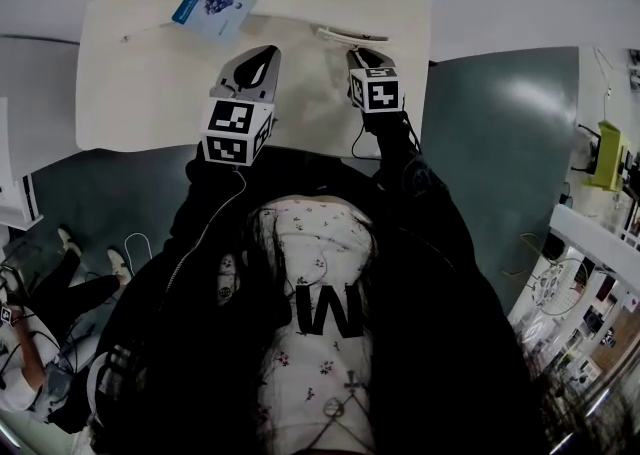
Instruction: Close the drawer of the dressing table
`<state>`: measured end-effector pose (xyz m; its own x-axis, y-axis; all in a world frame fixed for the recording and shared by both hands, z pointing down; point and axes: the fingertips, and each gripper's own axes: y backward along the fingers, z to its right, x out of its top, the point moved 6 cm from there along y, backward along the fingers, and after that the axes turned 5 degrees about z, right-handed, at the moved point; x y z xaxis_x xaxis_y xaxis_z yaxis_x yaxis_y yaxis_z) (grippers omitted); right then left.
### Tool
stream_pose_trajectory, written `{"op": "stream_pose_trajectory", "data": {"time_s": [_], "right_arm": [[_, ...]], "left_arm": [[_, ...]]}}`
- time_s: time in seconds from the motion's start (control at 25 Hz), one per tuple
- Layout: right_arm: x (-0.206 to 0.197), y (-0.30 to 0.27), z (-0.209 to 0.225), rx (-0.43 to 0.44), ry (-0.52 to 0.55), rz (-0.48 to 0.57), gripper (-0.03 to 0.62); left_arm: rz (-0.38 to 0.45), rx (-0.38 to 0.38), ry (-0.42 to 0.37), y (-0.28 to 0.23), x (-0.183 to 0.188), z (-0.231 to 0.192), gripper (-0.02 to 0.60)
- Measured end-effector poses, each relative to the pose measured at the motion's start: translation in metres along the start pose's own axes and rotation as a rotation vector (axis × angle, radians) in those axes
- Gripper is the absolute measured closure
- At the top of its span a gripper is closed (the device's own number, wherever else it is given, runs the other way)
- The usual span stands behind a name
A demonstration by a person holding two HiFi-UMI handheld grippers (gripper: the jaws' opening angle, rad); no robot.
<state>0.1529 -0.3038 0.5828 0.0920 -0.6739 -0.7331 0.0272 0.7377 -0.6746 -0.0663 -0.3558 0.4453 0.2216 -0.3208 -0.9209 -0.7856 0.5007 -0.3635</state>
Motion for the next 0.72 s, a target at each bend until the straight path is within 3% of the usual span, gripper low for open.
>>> {"op": "stream_pose_trajectory", "data": {"time_s": [0.72], "right_arm": [[0.016, -0.021, 0.015, -0.007, -0.027, 0.068, 0.504]], "left_arm": [[-0.009, 0.097, 0.026, 0.024, -0.011, -0.019, 0.581]]}}
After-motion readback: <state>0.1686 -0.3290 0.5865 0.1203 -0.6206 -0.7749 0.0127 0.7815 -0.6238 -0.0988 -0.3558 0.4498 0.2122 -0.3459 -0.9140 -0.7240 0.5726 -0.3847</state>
